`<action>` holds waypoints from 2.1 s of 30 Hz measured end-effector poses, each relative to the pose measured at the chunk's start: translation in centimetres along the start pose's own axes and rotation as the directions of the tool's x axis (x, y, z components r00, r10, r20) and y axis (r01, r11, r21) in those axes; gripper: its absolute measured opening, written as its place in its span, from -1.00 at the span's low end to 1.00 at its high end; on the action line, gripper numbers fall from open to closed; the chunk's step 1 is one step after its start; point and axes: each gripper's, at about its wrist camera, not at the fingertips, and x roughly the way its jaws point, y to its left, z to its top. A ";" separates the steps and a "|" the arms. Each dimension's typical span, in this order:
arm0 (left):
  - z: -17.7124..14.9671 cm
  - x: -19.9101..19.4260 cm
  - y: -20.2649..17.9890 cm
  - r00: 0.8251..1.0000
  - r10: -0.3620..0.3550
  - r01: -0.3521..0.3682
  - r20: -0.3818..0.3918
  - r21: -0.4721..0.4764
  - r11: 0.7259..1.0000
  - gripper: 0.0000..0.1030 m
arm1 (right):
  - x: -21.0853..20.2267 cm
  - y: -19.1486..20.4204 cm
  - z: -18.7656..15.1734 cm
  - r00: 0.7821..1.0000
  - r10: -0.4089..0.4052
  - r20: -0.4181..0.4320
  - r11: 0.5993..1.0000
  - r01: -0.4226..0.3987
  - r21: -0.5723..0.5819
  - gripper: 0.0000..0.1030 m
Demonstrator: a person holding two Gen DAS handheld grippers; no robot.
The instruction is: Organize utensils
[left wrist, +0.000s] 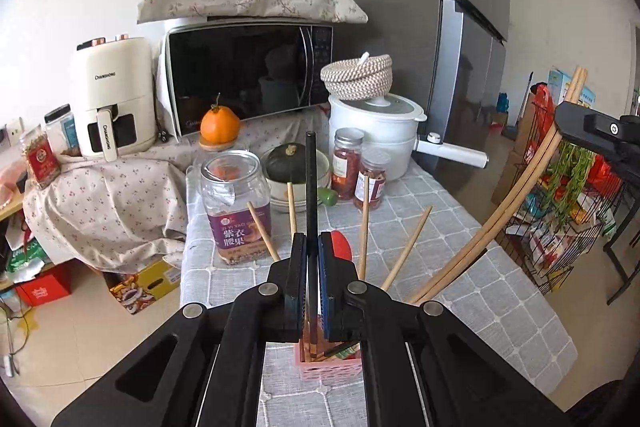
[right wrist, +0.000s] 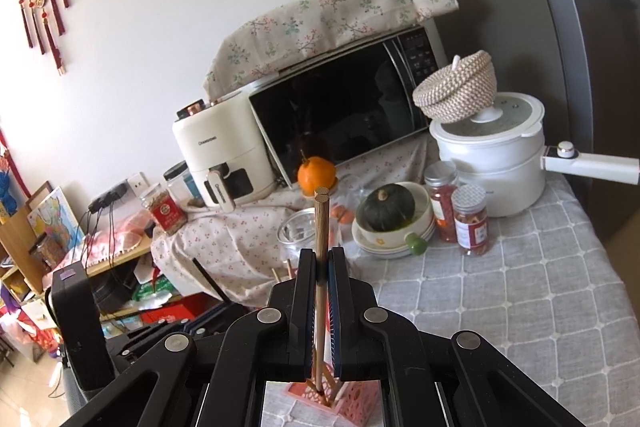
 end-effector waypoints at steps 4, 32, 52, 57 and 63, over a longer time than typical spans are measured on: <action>-0.4 1.1 -0.3 1.000 0.016 -0.016 -0.003 0.013 1.000 -0.89 | 1.0 0.0 -0.4 1.000 -0.018 -0.013 1.000 0.018 -0.004 -0.91; -5.5 0.2 4.5 0.988 0.114 -0.121 -0.107 -0.061 0.991 0.41 | 8.2 1.1 -2.6 0.992 -0.032 -0.122 0.999 0.029 -0.030 -0.91; -6.7 0.5 3.5 0.979 0.091 -0.113 -0.184 -0.116 0.987 0.69 | 5.9 1.6 -2.9 0.993 -0.082 -0.084 0.992 0.073 -0.107 0.46; -6.9 0.0 2.0 0.977 0.087 -0.112 -0.196 -0.119 0.987 0.74 | 1.6 0.4 -2.4 0.992 -0.125 -0.033 0.986 0.120 -0.116 0.64; -7.3 -0.5 -0.5 0.969 0.107 -0.133 -0.222 -0.105 0.986 0.88 | -1.9 -2.1 -3.3 0.970 -0.235 -0.058 0.970 0.229 -0.084 0.81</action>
